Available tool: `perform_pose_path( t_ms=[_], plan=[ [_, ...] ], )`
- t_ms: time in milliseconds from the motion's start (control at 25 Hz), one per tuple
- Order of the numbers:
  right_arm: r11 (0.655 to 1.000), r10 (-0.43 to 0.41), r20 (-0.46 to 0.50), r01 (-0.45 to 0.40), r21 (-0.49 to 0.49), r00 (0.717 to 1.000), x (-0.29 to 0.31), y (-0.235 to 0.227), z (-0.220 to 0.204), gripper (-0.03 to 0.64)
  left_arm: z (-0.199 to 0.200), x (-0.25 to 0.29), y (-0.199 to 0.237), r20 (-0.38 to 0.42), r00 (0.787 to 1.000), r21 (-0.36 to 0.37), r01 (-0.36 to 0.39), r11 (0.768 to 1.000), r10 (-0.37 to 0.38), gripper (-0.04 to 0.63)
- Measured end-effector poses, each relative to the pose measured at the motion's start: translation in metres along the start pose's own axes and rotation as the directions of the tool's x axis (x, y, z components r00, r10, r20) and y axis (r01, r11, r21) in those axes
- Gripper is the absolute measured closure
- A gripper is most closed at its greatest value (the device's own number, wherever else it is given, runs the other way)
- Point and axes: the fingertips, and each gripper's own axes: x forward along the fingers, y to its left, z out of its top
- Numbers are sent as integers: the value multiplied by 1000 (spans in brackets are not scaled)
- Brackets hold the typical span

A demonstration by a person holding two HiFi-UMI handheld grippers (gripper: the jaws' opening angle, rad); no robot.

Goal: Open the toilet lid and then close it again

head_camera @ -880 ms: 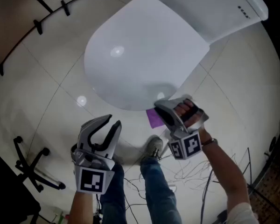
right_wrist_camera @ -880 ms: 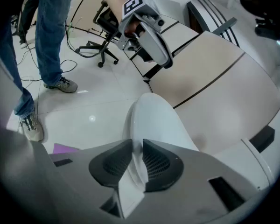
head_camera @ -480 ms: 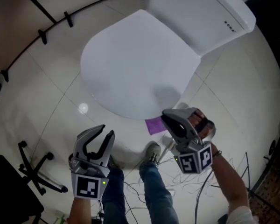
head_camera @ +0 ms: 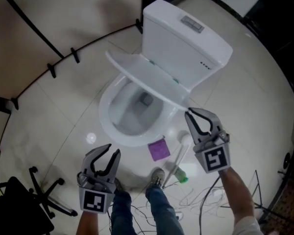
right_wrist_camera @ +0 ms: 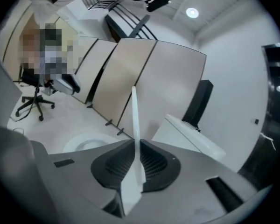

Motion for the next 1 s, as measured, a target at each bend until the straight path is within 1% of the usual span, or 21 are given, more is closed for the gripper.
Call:
perform_pose_path(
  t_ms=[120,200,280,320,400,480,560,640,800,880,960,1000],
  plan=[
    [990,-76,7,74,116,997,8,-49,1,578,20,5,8,15,1000,8,-4,1000,4,505],
    [981,-99,-12,100,166,995,14,-77,-4,580,30,10,10,19,1000,0,-2,1000,2,505],
    [965,-115,-40,122,233,993,20,-103,-11,583,38,16,10,29,1000,-25,2,1000,-1,505],
    [951,-126,-56,137,277,990,23,-115,-15,584,41,19,10,32,999,-42,4,999,-3,505],
    [912,-157,-91,180,370,983,28,-142,-24,584,47,24,10,37,999,-62,9,998,-7,505],
    [868,-187,-124,223,444,974,34,-168,-37,583,53,27,10,32,999,-63,15,998,-13,505],
    [832,-208,-151,256,492,966,38,-187,-46,583,56,29,9,14,1000,-51,22,998,-22,505],
    [815,-212,-167,269,513,963,39,-194,-50,583,60,31,9,9,1000,-39,25,999,-25,505],
    [802,-207,-178,271,532,962,39,-194,-51,583,69,31,13,9,1000,-42,22,999,-22,505],
    [790,-200,-179,267,552,963,41,-194,-52,580,74,29,16,15,1000,-46,19,999,-18,505],
    [774,-181,-170,246,583,969,41,-193,-54,573,81,28,21,35,999,-79,7,997,-5,505],
    [770,-177,-168,243,590,970,39,-193,-55,558,84,27,25,40,999,-106,1,994,4,505]
  ],
)
